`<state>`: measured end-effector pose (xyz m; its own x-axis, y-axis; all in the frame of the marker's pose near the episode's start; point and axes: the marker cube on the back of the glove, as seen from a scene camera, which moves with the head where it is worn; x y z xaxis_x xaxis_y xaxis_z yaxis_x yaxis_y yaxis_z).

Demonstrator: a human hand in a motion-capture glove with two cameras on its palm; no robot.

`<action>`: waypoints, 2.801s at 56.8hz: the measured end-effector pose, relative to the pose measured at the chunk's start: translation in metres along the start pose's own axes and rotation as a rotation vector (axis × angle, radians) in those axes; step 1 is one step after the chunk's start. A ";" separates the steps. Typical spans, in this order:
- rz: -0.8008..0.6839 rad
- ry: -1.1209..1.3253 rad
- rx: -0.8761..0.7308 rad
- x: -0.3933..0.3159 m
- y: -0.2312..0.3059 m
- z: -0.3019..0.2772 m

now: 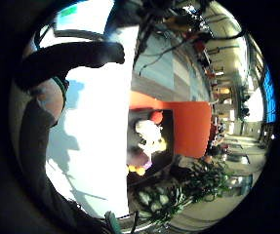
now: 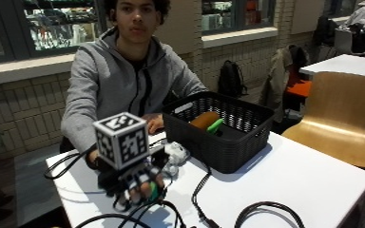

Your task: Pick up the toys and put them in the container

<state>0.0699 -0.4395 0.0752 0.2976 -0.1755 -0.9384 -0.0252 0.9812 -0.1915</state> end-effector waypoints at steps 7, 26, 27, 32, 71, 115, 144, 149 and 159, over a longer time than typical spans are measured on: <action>-0.159 0.066 0.054 -0.041 0.000 -0.058; -0.662 0.080 0.271 -0.234 0.080 -0.150; -0.704 0.067 0.267 -0.243 0.084 -0.151; -0.735 0.042 0.263 -0.282 0.091 -0.158; -0.538 0.185 -0.013 -0.246 0.077 -0.157; -0.539 -0.023 -0.320 -0.161 0.097 0.045; -0.404 -0.060 0.031 -0.141 0.087 -0.030; -0.396 -0.106 0.106 -0.136 0.076 -0.067; -0.530 -0.169 0.213 -0.179 0.085 -0.123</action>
<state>-0.1033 -0.3340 0.1918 0.3652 -0.6473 -0.6690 0.3547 0.7612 -0.5428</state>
